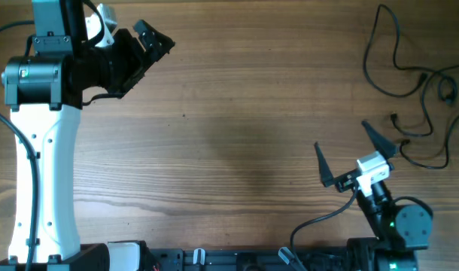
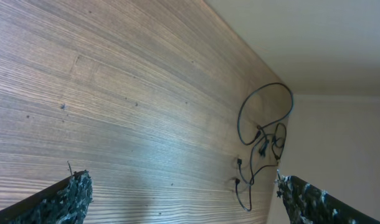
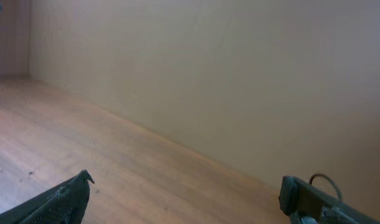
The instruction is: Untangle cables
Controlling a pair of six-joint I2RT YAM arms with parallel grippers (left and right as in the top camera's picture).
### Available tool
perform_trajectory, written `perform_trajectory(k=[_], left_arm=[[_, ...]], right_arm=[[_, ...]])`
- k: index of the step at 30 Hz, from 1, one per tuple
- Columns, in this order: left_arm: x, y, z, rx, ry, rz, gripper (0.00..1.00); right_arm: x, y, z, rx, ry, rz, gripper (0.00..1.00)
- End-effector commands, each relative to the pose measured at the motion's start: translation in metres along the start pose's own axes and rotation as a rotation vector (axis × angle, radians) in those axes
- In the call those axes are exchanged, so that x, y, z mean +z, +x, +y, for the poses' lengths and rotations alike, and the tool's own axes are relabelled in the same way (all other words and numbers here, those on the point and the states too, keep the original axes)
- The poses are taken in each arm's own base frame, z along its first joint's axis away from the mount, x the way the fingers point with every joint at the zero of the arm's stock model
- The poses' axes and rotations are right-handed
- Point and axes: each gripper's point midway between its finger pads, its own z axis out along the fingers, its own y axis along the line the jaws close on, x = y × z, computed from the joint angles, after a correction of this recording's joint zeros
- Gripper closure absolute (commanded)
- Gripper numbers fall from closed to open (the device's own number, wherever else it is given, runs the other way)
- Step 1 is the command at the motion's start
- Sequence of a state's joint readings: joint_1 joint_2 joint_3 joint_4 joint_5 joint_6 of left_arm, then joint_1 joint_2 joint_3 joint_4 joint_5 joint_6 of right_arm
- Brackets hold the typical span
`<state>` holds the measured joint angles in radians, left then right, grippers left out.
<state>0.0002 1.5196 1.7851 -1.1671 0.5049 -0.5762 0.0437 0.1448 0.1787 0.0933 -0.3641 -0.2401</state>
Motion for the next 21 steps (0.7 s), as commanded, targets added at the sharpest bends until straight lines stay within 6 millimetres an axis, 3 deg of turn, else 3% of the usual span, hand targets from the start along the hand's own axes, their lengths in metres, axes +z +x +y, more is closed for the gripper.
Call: perform_trajectory(k=[1,9,21], left_arm=[[-0.002,-0.003,-0.001,0.023,0.0,-0.011,0.0],[-0.002,-0.003,-0.001,0.023,0.0,-0.011,0.0],[-0.002,-0.003,-0.001,0.023,0.0,-0.011,0.0]], right_arm=[[-0.002,0.019,0.005,0.007,0.011,-0.001,0.0],[-0.007,0.066,0.018,0.04,-0.011,0.095,0.0],[-0.006,0.071,0.016,0.046,0.001,0.119,0.0]])
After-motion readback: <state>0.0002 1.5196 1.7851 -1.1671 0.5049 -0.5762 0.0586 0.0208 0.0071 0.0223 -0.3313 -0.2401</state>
